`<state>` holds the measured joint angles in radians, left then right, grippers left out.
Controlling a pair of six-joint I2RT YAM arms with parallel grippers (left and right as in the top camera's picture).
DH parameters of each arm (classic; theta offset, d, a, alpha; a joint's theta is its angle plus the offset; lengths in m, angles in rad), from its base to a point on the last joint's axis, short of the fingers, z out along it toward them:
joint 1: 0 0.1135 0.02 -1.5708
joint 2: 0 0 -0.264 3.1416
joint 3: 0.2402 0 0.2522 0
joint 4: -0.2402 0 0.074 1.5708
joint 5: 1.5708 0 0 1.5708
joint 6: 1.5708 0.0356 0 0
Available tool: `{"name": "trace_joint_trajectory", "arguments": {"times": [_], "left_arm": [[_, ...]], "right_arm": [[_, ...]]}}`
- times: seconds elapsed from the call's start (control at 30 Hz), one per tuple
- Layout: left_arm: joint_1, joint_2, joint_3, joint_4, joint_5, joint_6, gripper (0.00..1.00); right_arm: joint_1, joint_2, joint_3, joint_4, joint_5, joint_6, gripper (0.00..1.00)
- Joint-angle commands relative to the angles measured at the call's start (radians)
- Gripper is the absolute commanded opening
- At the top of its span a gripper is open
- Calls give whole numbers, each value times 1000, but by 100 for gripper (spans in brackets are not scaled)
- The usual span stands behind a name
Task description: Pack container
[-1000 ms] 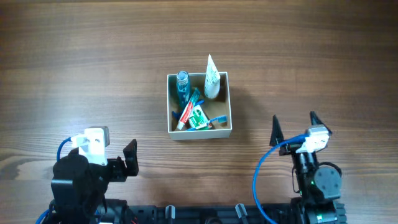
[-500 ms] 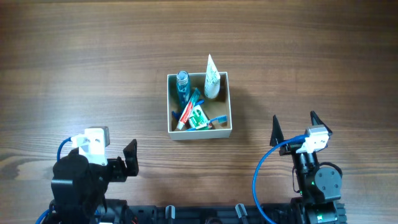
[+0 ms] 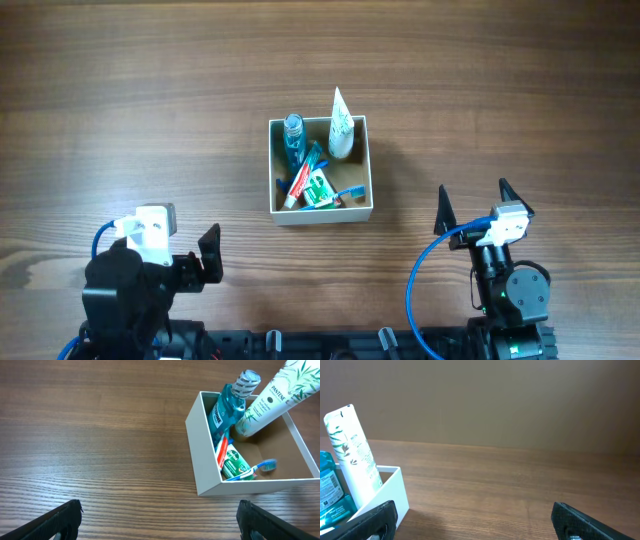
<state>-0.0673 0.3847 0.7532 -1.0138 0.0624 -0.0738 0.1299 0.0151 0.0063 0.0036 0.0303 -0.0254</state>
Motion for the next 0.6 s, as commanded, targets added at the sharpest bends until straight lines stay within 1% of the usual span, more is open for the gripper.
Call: {"name": "trace_joint_trajectory", "arguments": {"times": [0.0, 0.17, 0.3, 0.4, 0.57], "left_arm": [[-6, -7, -5, 2, 31, -13, 100], [-5, -18, -5, -14, 19, -9, 100], [8, -86, -31, -31, 8, -9, 100], [27, -166, -110, 25, 9, -9, 99], [33, -307, -299, 174, 26, -9, 100]], "right_arm": [[1, -11, -1, 5, -10, -12, 100], [1, -11, -1, 5, -10, -12, 100], [1, -11, -1, 5, -10, -12, 100], [1, -11, -1, 5, -9, -12, 100], [1, -11, -1, 5, -9, -12, 100]]}}
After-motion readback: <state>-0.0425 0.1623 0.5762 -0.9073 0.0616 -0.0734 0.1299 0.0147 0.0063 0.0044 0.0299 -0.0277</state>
